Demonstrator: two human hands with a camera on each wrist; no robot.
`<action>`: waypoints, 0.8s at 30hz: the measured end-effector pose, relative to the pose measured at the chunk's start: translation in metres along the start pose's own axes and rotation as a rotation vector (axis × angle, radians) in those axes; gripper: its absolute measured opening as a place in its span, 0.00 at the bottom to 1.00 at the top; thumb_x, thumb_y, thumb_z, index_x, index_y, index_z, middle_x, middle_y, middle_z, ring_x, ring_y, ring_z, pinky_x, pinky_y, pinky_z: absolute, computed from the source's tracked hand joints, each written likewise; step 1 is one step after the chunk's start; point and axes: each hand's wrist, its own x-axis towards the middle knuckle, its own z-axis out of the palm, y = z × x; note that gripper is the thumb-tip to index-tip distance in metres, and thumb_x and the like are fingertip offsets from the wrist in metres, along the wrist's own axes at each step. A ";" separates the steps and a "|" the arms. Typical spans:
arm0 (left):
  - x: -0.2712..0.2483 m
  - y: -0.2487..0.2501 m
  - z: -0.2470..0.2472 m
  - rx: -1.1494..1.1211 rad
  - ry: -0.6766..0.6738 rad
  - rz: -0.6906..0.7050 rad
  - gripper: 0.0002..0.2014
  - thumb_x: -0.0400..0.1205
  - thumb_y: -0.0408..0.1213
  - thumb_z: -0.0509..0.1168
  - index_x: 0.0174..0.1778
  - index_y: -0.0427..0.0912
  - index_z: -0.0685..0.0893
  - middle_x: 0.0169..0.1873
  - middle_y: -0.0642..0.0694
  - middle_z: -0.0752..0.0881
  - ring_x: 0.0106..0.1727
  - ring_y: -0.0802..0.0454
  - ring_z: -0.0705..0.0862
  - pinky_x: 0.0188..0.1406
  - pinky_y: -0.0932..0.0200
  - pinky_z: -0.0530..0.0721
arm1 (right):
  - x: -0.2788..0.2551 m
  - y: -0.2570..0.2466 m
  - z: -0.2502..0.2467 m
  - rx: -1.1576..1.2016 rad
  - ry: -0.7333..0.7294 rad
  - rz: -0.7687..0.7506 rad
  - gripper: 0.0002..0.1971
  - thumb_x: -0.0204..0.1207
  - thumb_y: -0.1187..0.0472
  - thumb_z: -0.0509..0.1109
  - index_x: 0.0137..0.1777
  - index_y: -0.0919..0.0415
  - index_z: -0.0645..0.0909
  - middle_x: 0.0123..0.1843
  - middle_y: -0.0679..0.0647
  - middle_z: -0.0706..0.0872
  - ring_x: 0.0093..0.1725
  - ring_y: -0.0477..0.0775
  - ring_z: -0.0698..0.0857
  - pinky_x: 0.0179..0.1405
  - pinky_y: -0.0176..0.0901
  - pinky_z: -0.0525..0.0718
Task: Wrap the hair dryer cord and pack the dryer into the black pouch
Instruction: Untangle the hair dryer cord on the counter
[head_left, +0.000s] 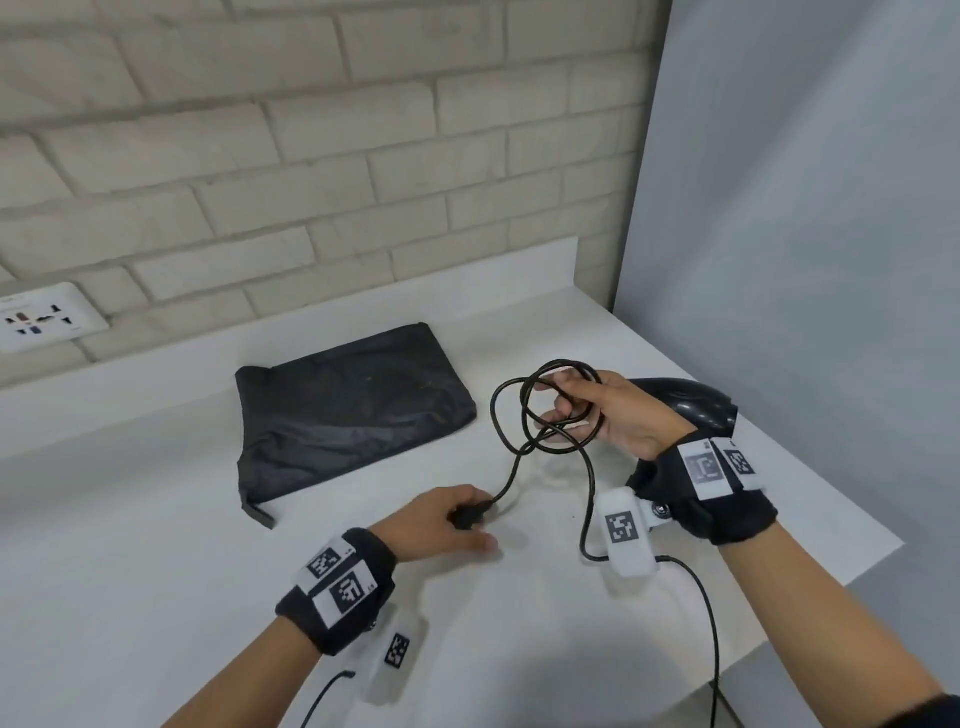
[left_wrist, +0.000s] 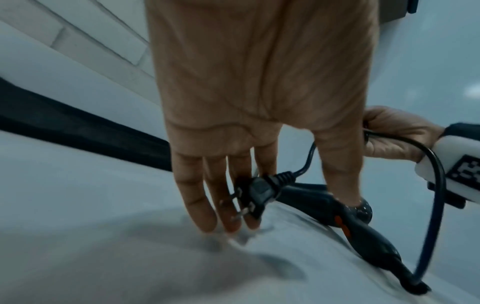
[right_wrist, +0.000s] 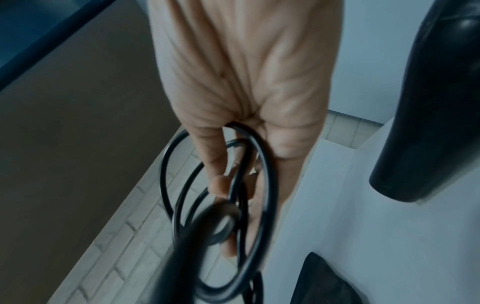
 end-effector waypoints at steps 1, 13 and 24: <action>0.000 -0.002 0.003 -0.030 0.000 0.001 0.23 0.66 0.52 0.72 0.56 0.51 0.81 0.48 0.49 0.85 0.50 0.52 0.82 0.56 0.60 0.79 | 0.000 0.001 0.000 0.012 0.002 0.003 0.11 0.83 0.62 0.58 0.48 0.63 0.82 0.22 0.48 0.77 0.33 0.48 0.90 0.33 0.40 0.89; -0.048 0.028 -0.070 -0.368 0.309 0.151 0.06 0.73 0.41 0.73 0.43 0.45 0.87 0.33 0.47 0.90 0.31 0.58 0.85 0.29 0.68 0.78 | 0.002 0.000 -0.020 -0.290 0.053 -0.054 0.10 0.70 0.61 0.75 0.51 0.57 0.83 0.40 0.53 0.88 0.45 0.52 0.84 0.51 0.44 0.80; -0.053 0.059 -0.110 -0.669 0.378 0.286 0.22 0.66 0.58 0.72 0.41 0.41 0.86 0.27 0.45 0.87 0.26 0.55 0.83 0.29 0.68 0.83 | 0.016 -0.003 0.025 -0.691 -0.178 -0.132 0.07 0.72 0.65 0.74 0.49 0.57 0.87 0.43 0.53 0.89 0.46 0.49 0.85 0.58 0.42 0.81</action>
